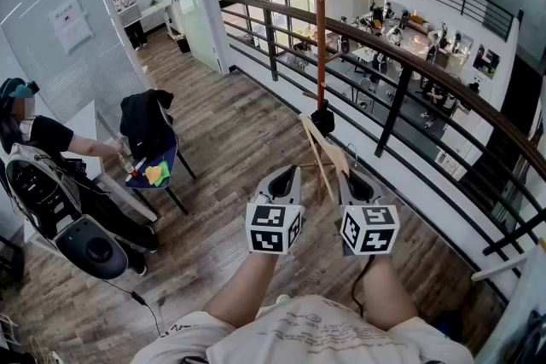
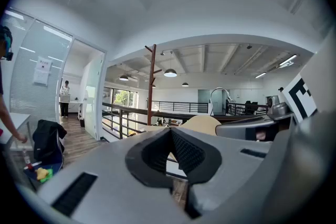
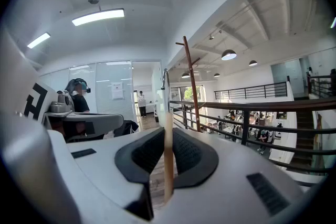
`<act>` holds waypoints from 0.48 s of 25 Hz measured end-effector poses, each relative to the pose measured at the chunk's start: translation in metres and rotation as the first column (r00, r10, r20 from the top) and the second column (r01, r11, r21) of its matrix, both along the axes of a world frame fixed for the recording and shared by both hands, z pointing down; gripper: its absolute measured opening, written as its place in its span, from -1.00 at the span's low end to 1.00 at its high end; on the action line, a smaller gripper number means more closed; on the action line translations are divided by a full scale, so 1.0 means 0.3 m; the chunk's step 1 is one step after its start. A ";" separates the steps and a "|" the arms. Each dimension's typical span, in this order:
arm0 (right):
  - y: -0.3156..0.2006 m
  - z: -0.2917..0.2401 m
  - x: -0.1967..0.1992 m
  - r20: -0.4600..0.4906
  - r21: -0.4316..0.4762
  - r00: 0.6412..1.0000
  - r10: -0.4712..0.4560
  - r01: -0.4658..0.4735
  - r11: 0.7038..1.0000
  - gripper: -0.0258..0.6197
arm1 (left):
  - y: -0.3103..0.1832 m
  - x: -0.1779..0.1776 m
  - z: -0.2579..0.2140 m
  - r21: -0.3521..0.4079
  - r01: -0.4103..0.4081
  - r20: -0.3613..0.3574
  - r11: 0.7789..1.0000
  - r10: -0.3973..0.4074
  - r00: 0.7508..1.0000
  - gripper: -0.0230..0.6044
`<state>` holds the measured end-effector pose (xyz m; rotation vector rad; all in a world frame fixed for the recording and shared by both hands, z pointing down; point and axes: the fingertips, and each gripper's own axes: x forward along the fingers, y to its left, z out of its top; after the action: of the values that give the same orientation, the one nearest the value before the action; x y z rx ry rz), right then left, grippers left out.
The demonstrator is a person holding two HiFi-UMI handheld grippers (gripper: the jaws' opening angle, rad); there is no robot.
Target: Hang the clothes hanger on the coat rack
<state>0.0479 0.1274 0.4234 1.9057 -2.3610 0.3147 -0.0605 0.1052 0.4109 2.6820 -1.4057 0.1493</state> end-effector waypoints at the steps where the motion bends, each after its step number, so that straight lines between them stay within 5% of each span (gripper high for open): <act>1: 0.004 0.004 -0.006 -0.004 0.001 1.000 -0.004 0.004 1.000 -0.78 | 0.005 -0.002 0.002 0.001 0.000 -0.002 1.000 0.000 1.000 -0.92; 12: 0.015 -0.019 -0.072 -0.001 0.045 1.000 -0.003 0.003 0.999 -0.78 | 0.022 -0.033 0.008 -0.003 -0.027 -0.009 1.000 0.027 1.000 -0.92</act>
<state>0.0264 0.1320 0.4178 1.9208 -2.3900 0.2630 -0.0703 0.1118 0.4133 2.6969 -1.3662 0.1408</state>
